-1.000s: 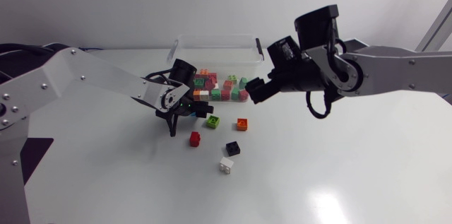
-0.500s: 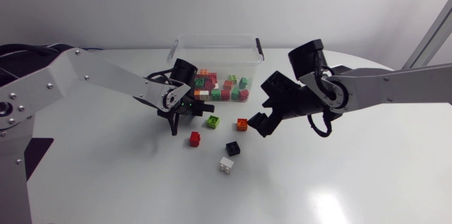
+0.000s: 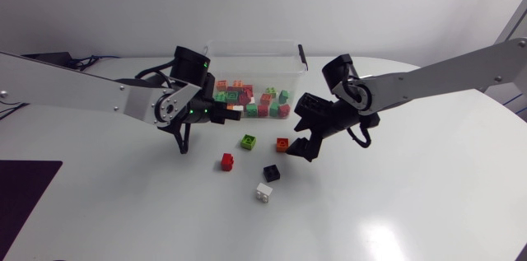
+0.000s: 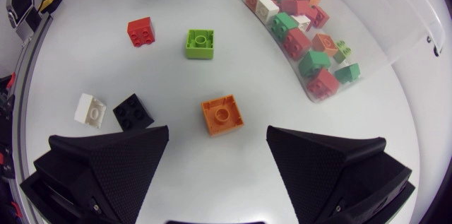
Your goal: Place the duplo bricks in the container
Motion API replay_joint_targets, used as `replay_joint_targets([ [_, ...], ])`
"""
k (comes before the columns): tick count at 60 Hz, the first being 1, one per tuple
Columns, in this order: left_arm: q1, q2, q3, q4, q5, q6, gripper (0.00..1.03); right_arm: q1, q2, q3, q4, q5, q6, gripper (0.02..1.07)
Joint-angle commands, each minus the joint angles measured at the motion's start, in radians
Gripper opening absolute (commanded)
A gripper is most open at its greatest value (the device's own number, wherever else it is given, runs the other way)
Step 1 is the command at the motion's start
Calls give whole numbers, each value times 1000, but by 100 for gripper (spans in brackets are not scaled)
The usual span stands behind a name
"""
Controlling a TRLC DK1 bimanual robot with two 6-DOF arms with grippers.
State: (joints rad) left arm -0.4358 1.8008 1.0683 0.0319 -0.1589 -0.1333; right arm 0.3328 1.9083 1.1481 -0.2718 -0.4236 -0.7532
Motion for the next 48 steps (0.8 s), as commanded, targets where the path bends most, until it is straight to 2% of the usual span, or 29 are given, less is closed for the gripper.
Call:
replay_joint_targets([
  [1, 2, -63, -39, 10, -4, 35, 25, 9, 66, 56, -35, -10, -74, 102],
  [11, 2, -155, -30, -20, 2, 69, 25, 20, 121, 105, -58, -9, -120, 101],
  [14, 3, -179, -27, -26, 4, 74, 25, 23, 136, 128, -84, -9, -143, 97],
  [18, 3, -202, -14, -36, 4, 80, 25, 26, 146, 137, -89, -9, -155, 97],
  [23, 6, -219, 10, -52, 7, 86, 25, 31, 166, 157, -90, -9, -167, 88],
  [29, 8, -230, 44, -55, 9, 97, 25, 31, 198, 177, -90, -10, -173, 87],
  [38, 8, -224, 101, -67, 9, 98, 25, 32, 233, 187, -90, -27, -193, 67],
  [42, 6, -218, 136, -70, 9, 97, 25, 28, 236, 183, -90, -41, -199, 47],
  [45, 3, -215, 153, -72, 9, 97, 25, 23, 236, 179, -90, -53, -201, 37],
  [48, 2, -204, 183, -72, 9, 97, 25, 20, 227, 170, -90, -61, -201, 35],
])
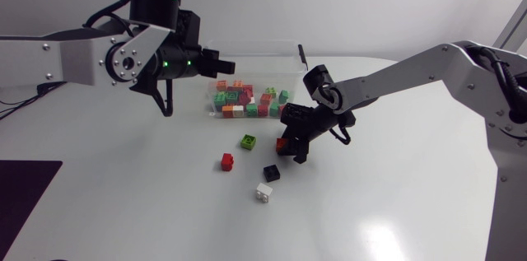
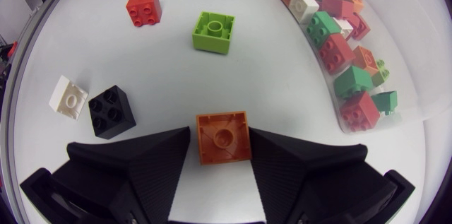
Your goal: Place the duplo bricks in the container
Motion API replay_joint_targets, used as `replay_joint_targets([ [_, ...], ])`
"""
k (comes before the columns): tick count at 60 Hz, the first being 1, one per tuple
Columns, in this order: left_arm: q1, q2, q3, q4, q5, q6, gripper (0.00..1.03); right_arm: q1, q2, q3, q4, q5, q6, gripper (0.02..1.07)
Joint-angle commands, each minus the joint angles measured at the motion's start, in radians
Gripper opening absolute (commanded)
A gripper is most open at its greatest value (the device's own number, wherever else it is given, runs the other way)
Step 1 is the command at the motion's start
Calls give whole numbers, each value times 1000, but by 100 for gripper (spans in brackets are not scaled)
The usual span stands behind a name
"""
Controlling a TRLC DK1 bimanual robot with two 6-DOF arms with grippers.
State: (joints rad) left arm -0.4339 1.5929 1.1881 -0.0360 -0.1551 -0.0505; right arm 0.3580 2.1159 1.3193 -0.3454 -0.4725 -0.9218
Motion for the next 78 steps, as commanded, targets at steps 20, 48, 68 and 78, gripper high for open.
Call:
replay_joint_targets([
  [20, 15, 154, 269, -13, 22, 9, 25, -21, -171, -83, -49, -58, 26, 32],
  [48, 78, 411, 528, -1, 88, -52, 25, 2, -473, -126, -99, -68, 141, 32],
  [68, 119, 539, 674, -114, 114, -22, 98, -11, -496, 4, -84, -60, 281, 32],
  [78, 175, 388, 524, -120, 253, -2, 98, -14, -442, 124, -78, -41, 359, 33],
])
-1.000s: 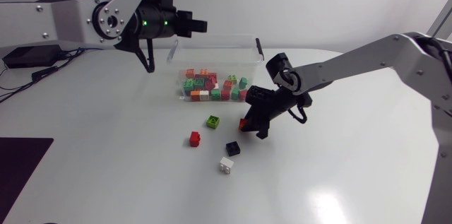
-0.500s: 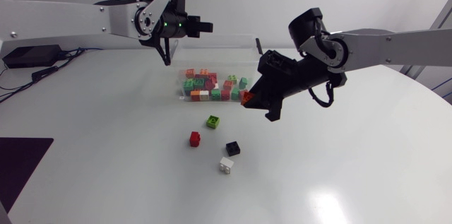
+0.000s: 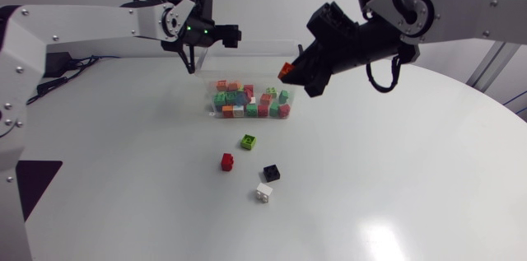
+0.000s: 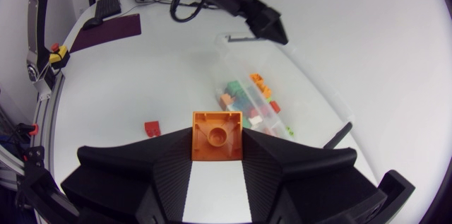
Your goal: Place the duplo bricks in the container
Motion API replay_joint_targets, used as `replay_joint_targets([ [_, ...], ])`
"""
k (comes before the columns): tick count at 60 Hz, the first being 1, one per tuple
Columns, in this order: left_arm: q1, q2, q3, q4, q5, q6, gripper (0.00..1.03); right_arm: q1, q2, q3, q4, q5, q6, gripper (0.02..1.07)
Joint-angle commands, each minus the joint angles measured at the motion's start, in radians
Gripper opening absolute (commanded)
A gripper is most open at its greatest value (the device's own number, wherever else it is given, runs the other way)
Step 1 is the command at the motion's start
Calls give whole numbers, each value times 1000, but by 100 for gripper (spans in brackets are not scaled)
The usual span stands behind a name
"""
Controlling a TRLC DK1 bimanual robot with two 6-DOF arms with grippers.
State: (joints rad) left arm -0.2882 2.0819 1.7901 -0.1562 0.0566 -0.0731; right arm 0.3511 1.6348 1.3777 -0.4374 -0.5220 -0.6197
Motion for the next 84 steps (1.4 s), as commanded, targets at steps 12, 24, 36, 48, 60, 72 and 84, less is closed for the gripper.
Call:
replay_joint_targets([
  [12, 58, -347, -347, 1, 175, 160, 98, 0, 129, 175, 100, 42, 167, 33],
  [24, 77, -503, -534, -23, 279, 288, 98, 17, 270, 317, 172, 112, 250, 33],
  [36, 81, -557, -643, -88, 338, 407, 96, 37, 410, 468, 207, 175, 313, 33],
  [48, 64, -556, -666, -233, 364, 469, 96, 55, 528, 580, 224, 247, 364, 35],
  [60, -20, -500, -666, -359, 353, 412, 96, 42, 694, 819, 83, 300, 396, 102],
  [72, -95, -454, -687, -362, 290, 288, 96, 32, 649, 785, 75, 301, 426, 103],
  [84, -151, -355, -670, -390, 223, 176, 96, 20, 447, 547, 100, 300, 434, 103],
])
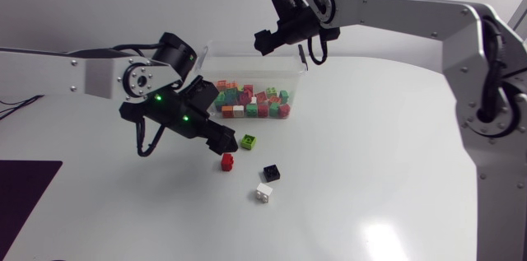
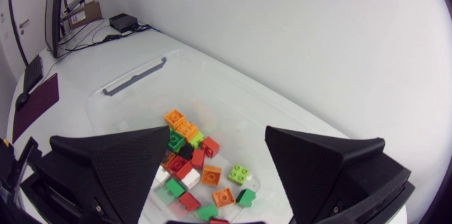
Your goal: Place the duplo bricks in the container
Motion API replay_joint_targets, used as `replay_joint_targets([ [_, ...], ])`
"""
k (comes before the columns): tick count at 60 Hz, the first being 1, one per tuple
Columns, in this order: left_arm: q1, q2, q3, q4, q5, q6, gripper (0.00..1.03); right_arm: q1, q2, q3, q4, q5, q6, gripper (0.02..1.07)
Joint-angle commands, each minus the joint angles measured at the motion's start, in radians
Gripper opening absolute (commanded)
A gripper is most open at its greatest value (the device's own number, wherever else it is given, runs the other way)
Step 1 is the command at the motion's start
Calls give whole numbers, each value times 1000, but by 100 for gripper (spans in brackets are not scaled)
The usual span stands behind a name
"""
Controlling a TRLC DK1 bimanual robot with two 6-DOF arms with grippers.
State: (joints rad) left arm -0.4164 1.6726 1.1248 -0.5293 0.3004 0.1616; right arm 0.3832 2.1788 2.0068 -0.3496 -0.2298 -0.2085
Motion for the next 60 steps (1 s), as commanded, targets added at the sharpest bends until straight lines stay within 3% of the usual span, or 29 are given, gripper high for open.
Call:
replay_joint_targets([
  [1, -27, 62, -2, -17, -27, -66, 96, -15, -122, -117, 17, 7, 24, 103],
  [16, -64, 213, 63, -47, -93, -185, 91, -55, -364, -436, 29, 15, 41, 102],
  [33, -62, 285, 95, -3, -158, -286, 85, -35, -608, -830, 63, 60, 8, 102],
  [44, -78, 294, 104, 15, -210, -338, 69, 19, -732, -1030, 86, 153, -38, 102],
  [60, -111, 306, 128, -6, -268, -381, 50, 59, -791, -1152, 63, 185, -48, 102],
])
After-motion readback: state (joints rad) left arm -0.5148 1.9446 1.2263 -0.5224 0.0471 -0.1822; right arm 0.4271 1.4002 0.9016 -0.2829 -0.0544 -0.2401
